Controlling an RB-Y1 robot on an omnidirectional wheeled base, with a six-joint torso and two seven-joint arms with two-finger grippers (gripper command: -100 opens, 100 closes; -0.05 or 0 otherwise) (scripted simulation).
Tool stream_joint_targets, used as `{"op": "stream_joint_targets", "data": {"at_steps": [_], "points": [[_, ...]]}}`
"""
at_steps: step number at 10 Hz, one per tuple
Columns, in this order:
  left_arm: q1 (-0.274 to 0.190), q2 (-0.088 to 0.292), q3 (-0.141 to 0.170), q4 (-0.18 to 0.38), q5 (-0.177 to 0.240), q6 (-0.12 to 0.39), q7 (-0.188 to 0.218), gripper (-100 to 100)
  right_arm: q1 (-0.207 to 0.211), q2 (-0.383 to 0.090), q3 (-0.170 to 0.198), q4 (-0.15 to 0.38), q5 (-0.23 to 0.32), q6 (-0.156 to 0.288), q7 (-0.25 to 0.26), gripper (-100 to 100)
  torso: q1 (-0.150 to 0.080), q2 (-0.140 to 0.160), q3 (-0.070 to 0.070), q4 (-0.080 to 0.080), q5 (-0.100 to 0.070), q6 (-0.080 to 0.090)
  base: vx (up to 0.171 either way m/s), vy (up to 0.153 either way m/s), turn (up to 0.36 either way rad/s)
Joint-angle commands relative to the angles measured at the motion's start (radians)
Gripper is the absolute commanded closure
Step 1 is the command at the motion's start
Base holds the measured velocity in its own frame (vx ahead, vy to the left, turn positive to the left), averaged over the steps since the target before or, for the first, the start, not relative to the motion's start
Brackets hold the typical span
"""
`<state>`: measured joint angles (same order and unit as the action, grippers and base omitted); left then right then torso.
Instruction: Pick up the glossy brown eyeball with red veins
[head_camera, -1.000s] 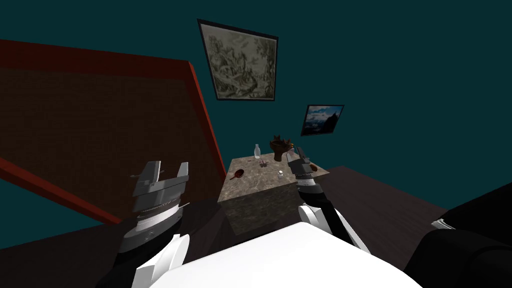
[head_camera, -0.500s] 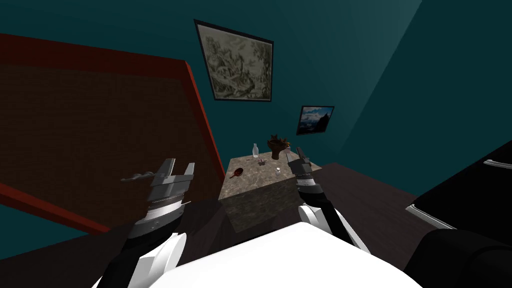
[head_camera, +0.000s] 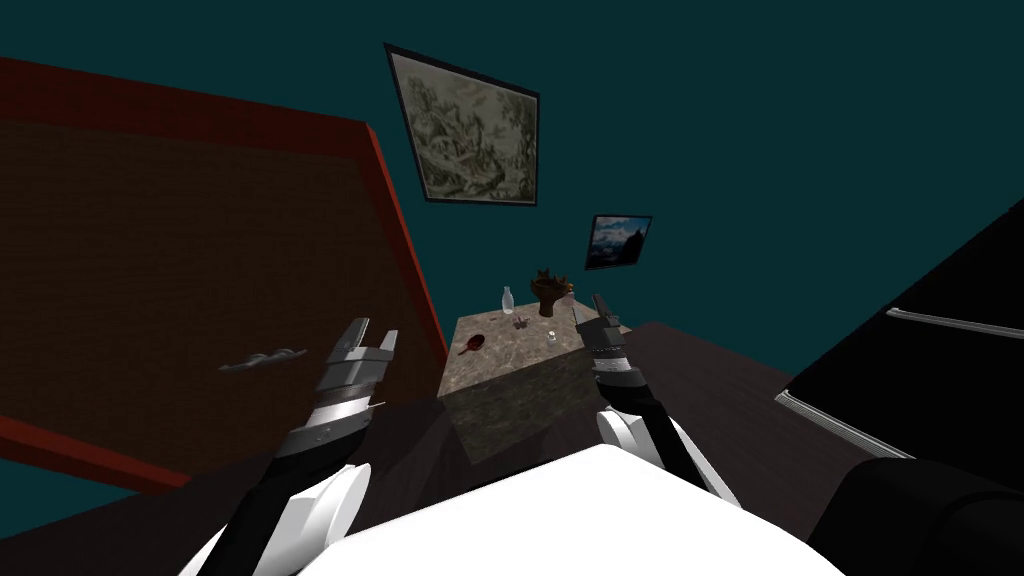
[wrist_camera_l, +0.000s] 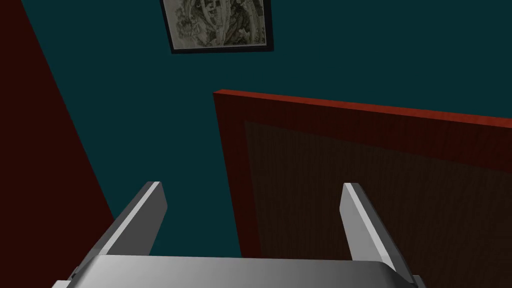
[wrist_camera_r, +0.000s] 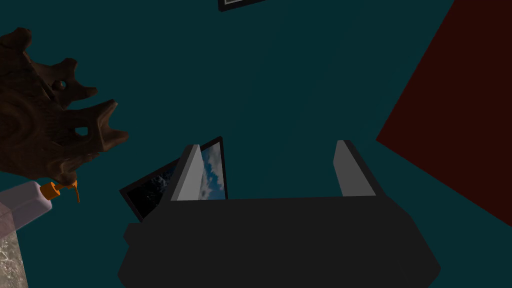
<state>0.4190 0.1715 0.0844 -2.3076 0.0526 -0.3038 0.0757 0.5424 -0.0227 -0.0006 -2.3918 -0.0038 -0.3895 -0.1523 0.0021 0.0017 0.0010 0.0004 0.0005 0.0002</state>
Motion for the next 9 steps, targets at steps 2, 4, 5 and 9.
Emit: {"op": "stream_joint_targets", "data": {"at_steps": [2,4,5,9], "points": [[-0.010,0.023,0.011,0.009,0.011,0.068,0.018,-100,0.000,0.000,0.000,0.000,0.000,0.000,0.000,0,0.000,0.000,0.000,0.000,0.000,0.000,-0.032,0.022,-0.080],[-0.021,0.036,0.016,0.019,0.016,0.110,0.027,-100,0.000,0.000,0.000,0.000,0.000,0.000,0.000,0,0.000,0.000,0.000,0.000,0.000,0.000,-0.031,0.022,-0.075],[-0.021,0.036,0.016,0.019,0.016,0.130,0.027,-100,0.000,0.000,0.000,0.000,0.000,0.000,0.000,0,0.000,0.000,0.000,0.000,0.000,0.000,-0.026,0.029,-0.065],[-0.046,0.060,0.025,0.040,0.025,0.236,0.046,-100,0.000,0.000,0.000,0.000,0.000,0.000,0.000,0,0.000,-0.001,0.000,0.000,0.000,0.000,-0.025,0.026,-0.088]]}}
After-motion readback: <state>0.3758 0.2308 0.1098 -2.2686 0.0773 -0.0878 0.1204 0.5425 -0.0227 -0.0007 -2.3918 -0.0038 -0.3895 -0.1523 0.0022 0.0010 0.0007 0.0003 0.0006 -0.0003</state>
